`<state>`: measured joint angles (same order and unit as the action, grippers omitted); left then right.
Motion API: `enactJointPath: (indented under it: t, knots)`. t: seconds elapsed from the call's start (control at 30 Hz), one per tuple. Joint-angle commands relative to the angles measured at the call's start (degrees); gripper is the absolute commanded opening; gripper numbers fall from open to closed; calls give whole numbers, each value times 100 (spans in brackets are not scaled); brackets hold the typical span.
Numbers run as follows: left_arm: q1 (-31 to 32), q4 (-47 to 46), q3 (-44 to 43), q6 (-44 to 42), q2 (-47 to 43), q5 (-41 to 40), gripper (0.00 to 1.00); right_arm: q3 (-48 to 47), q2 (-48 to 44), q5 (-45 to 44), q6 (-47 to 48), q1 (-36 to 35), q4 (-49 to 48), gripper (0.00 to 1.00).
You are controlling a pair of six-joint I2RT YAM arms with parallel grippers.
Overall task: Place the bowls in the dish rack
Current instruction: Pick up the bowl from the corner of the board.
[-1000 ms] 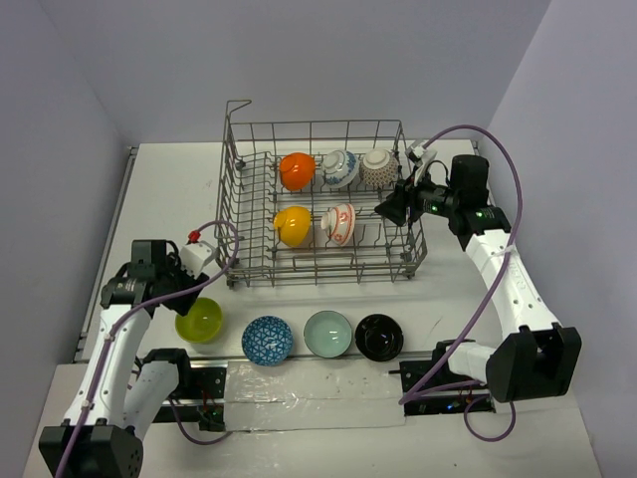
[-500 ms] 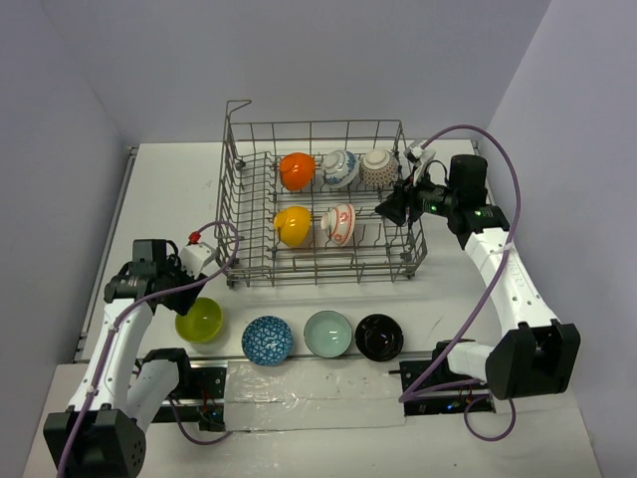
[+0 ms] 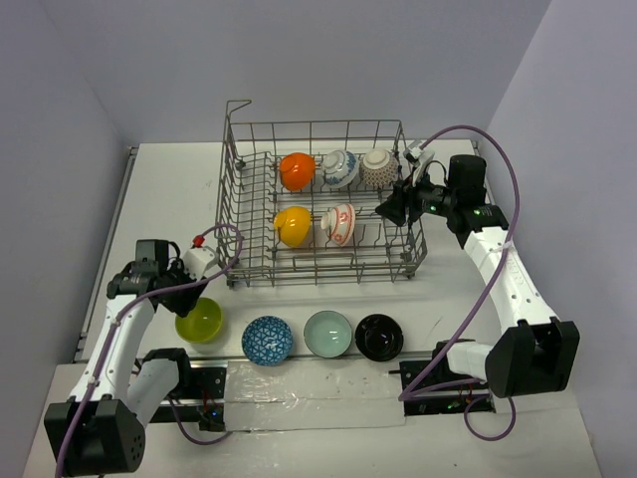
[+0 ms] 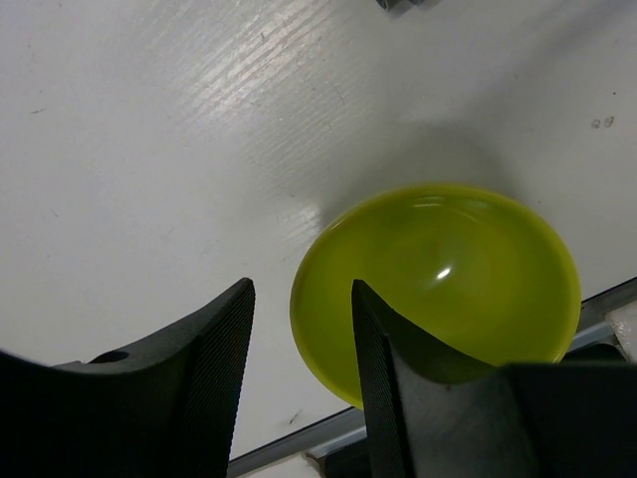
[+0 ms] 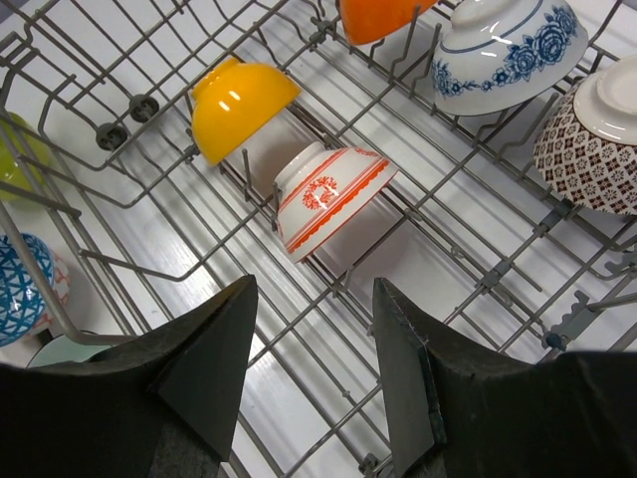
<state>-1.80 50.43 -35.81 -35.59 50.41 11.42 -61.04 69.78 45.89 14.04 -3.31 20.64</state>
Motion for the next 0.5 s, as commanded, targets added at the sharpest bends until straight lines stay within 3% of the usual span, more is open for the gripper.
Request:
enactJointPath:
  t: [0.0, 0.47]
  knots:
    - [-39, -25, -22, -141, 39, 203, 49, 22, -8, -71, 107, 41, -43, 58]
    - [-39, 45, -22, -299, -32, 396, 45, 22, -8, -115, 134, 41, -43, 58]
